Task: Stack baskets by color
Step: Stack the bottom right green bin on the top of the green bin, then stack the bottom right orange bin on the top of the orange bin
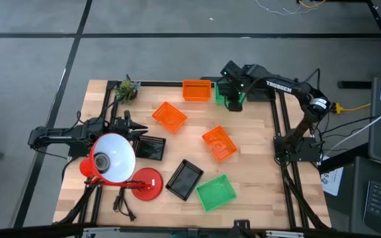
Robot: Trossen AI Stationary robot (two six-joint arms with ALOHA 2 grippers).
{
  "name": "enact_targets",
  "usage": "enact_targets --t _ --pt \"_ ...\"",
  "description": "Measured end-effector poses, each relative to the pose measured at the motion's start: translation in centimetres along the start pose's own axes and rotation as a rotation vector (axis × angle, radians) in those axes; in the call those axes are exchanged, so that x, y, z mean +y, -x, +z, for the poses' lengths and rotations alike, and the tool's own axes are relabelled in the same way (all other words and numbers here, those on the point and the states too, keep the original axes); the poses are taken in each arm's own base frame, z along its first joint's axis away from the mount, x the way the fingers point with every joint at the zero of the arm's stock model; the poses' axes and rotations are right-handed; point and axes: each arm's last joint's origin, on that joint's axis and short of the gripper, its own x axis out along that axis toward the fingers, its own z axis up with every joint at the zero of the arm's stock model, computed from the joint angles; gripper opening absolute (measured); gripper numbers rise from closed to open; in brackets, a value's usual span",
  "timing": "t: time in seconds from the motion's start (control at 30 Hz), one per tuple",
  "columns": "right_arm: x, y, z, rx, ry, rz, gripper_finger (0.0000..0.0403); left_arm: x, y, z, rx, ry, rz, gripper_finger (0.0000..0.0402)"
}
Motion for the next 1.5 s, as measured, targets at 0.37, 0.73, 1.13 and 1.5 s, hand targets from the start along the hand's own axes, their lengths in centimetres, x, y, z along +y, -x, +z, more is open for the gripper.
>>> enact_targets --t 0.37,0.73,1.13,1.5 --pt "1.1 -6.0 -2.1 0.014 -0.008 0.057 0.0071 0.0 0.0 0.0 0.000 0.000 0.000 0.0064" --pt "0.4 -7.1 -2.4 0.028 -0.002 -0.104 0.0071 0.0 0.0 0.0 0.000 -0.001 0.000 0.0064" --pt "0.0 -7.0 -2.3 0.033 -0.005 -0.173 0.0071 0.0 0.0 0.0 0.000 -0.001 0.000 0.0064" --pt "2.0 -5.6 -0.4 -0.035 -0.065 0.074 0.0072 0.0 0.0 0.0 0.000 -0.001 0.011 0.0064"
